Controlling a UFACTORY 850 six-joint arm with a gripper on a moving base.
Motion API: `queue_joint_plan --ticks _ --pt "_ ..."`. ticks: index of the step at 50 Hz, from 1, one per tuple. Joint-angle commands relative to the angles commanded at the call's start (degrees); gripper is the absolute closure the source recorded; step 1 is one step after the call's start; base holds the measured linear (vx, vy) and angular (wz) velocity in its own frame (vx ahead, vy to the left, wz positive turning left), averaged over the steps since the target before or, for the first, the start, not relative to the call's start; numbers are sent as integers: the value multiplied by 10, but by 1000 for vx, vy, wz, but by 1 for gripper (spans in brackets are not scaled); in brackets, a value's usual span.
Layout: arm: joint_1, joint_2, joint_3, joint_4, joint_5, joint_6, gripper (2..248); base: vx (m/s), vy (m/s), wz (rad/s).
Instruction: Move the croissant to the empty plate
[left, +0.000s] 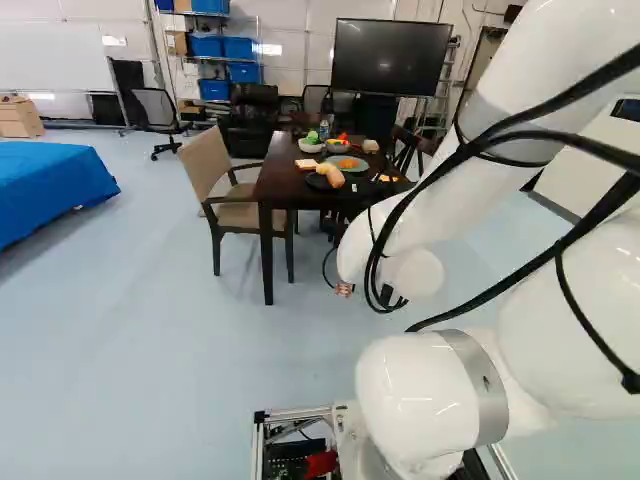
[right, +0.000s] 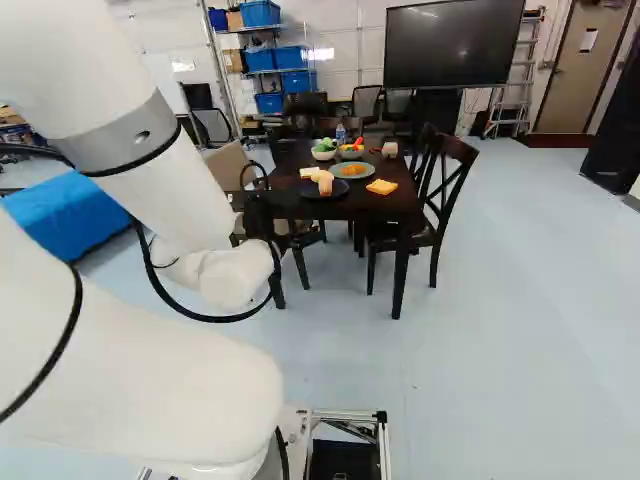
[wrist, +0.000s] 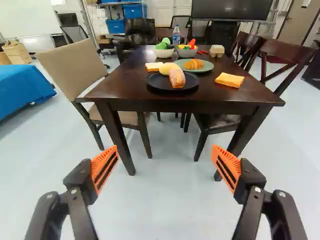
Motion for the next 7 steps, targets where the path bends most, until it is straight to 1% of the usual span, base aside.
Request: queue_joint_plan --ticks 7 --pt "0 0 0 0 0 0 3 0 0 0"
